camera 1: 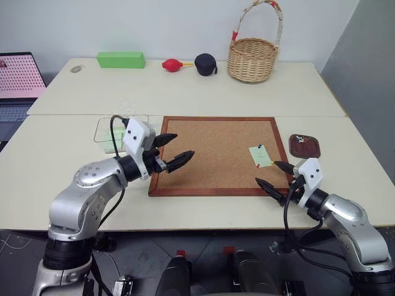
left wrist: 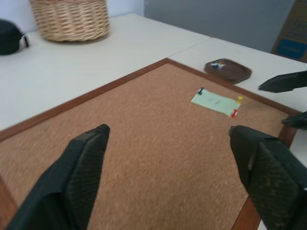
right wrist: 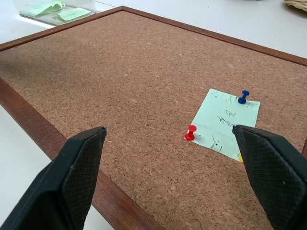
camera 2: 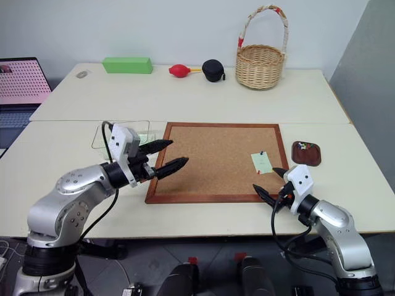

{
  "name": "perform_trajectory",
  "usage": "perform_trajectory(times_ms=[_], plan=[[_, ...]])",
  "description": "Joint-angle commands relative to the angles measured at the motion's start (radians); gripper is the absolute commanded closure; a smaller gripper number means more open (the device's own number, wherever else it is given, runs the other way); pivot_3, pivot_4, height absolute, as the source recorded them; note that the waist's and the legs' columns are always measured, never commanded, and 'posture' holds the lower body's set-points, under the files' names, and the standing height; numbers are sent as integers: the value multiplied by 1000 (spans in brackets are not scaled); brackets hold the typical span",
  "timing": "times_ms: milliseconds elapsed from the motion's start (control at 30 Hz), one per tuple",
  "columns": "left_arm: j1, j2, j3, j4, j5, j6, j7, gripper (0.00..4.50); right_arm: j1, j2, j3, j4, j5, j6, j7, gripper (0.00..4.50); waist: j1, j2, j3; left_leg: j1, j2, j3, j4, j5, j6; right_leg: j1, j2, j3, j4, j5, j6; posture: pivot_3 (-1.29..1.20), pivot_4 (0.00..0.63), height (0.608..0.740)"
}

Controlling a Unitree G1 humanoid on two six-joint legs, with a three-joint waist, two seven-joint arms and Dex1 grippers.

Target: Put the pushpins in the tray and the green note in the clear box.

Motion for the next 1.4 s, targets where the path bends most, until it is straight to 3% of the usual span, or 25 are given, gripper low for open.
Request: perform_trajectory(times_ms=[33, 333, 633, 1000, 1400], plan=[[-52, 7, -49, 38, 4, -27, -66, 1155, 2, 5, -19, -31, 7, -19, -8, 0, 0, 0, 0, 0, 0, 0, 0, 0, 0, 0, 0, 0, 0, 0, 0, 0, 150, 740], [-205, -64, -195, 266, 98, -165, -202, 2808, -35, 9, -5, -37, 3, -6, -19, 0, -1, 0, 0, 0, 0, 0, 0, 0, 0, 0, 0, 0, 0, 0, 1, 0, 150, 740], [-214, -145, -299, 381, 193, -250, -235, 4425, -76, 10, 5, -18, -9, 19, -39, 0, -1, 0, 0, 0, 0, 0, 0, 0, 0, 0, 0, 0, 0, 2, 4, 0, 150, 740], [-216, -211, -364, 625, 315, -332, -252, 4471, -188, -9, 13, 62, -20, 87, -40, 0, -1, 0, 0, 0, 0, 0, 0, 0, 0, 0, 0, 0, 0, 3, 5, 0, 150, 740], [-196, -214, -371, 658, 372, -382, -267, 4471, -495, 8, 79, 462, -127, 87, -38, 0, 0, 2, -1, 1, 0, 0, -1, 0, 0, 1, 0, 0, 0, 3, 5, 0, 150, 740]])
